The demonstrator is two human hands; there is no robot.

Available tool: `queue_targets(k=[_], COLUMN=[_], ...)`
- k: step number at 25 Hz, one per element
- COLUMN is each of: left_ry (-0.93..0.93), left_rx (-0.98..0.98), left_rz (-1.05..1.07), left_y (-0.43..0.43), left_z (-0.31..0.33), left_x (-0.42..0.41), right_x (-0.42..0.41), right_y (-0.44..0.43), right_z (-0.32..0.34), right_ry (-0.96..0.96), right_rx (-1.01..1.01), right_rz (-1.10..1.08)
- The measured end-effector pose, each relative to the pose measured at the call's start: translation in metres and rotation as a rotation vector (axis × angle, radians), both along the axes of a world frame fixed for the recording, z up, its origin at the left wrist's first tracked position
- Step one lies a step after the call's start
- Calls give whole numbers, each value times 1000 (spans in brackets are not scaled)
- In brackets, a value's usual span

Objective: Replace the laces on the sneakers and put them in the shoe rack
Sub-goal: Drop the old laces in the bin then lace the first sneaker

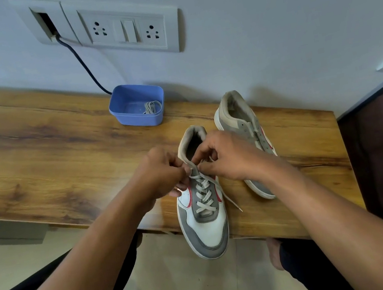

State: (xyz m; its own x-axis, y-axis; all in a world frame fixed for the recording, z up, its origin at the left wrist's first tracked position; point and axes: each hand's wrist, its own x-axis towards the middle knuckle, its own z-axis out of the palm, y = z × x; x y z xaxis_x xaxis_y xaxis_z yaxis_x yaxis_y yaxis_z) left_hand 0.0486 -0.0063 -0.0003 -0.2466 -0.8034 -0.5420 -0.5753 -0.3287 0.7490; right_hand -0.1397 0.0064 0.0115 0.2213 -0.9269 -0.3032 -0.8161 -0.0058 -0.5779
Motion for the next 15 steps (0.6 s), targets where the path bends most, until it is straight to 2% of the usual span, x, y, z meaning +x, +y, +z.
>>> queue_targets(k=[2,4,10,15], left_ry=[115,191,206,175], left_rx=[162,221,190,159], left_rz=[142,230,253,289], left_y=[6,10,19,24], left_z=[-6,-10,-8,-3], left_x=[-2,-1,0,-5], right_x=[0,-2,2,-1], right_y=[-2,-5,-8,-8], right_z=[2,2,-7,-6], right_ry=[47,67,-72,-125], right_rx=[5,16,138,116], right_rz=[49,91,-16,-65])
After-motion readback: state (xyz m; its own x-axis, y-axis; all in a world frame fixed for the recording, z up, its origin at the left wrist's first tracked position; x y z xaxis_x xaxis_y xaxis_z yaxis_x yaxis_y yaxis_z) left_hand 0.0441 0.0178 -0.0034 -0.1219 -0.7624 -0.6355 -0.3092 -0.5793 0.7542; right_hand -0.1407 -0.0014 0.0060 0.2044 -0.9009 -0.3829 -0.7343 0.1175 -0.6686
